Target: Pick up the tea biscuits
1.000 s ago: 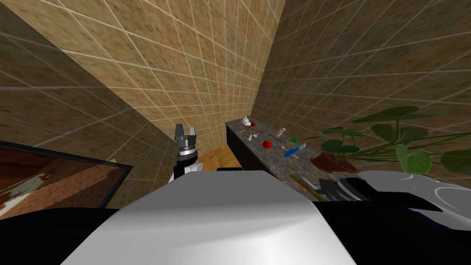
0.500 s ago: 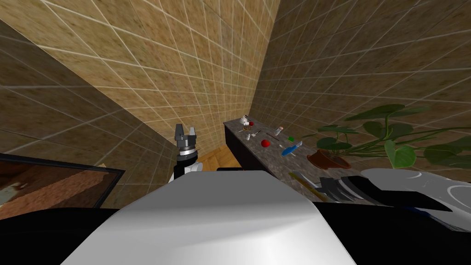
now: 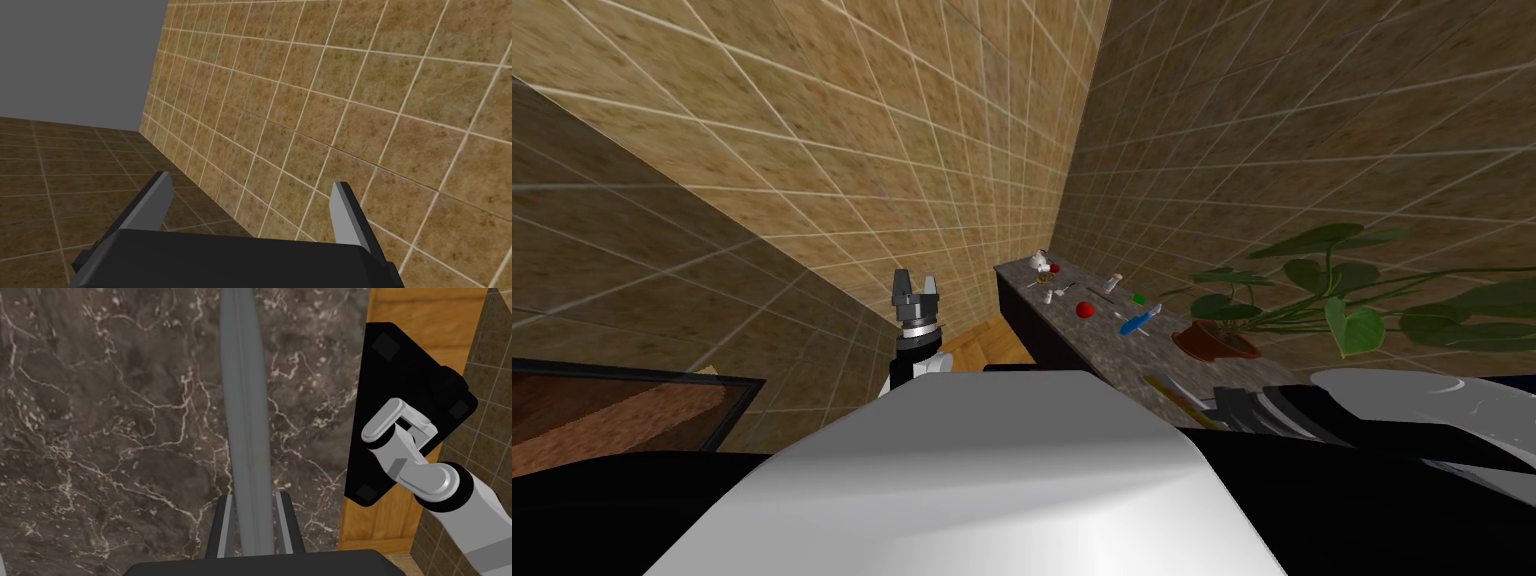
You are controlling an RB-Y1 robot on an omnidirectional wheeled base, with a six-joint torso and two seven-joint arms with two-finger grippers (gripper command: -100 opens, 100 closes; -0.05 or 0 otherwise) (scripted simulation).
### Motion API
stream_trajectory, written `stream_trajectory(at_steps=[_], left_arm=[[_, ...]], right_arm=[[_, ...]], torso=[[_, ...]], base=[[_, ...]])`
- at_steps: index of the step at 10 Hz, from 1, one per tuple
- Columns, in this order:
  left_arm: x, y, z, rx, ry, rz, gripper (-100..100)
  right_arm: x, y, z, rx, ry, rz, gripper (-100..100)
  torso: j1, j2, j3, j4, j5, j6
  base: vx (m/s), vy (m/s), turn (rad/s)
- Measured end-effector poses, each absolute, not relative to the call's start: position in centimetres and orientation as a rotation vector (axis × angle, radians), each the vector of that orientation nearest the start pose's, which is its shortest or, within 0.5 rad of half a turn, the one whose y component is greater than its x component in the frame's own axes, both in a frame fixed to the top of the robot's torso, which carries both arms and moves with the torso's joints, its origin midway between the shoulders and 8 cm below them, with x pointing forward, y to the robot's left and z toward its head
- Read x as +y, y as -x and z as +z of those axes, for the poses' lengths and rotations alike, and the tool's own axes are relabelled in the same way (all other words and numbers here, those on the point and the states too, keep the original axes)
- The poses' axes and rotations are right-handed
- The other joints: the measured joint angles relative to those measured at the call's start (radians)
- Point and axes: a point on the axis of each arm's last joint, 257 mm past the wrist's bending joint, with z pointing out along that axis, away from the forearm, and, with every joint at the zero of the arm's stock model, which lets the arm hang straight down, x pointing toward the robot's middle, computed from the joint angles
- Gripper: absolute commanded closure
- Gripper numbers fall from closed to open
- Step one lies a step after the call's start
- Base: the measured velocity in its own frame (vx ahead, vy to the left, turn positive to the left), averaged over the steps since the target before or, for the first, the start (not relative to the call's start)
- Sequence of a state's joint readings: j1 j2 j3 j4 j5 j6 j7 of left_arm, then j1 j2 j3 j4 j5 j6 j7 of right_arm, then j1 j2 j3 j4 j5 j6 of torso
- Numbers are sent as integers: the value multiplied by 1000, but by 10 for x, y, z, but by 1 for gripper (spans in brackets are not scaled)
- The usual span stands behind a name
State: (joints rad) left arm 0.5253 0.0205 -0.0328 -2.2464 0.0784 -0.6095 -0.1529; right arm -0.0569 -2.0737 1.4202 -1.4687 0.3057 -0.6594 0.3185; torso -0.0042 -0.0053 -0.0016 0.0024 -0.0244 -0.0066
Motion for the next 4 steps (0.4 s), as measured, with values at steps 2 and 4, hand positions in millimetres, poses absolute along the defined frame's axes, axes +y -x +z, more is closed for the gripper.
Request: stream_trajectory(at_steps=[2, 4], left_arm=[[279, -330, 21, 578, 603, -1240, 0], [279, -330, 21, 578, 603, -1240, 0]], right_arm=[[-639, -52, -257, 2969, 998, 29, 100], [-639, -52, -257, 2969, 991, 28, 0]], torso=[[1, 0, 0, 0, 0, -1], [2, -1, 0, 0, 0, -1]], base=[[-1, -2, 8], [0, 0, 0]])
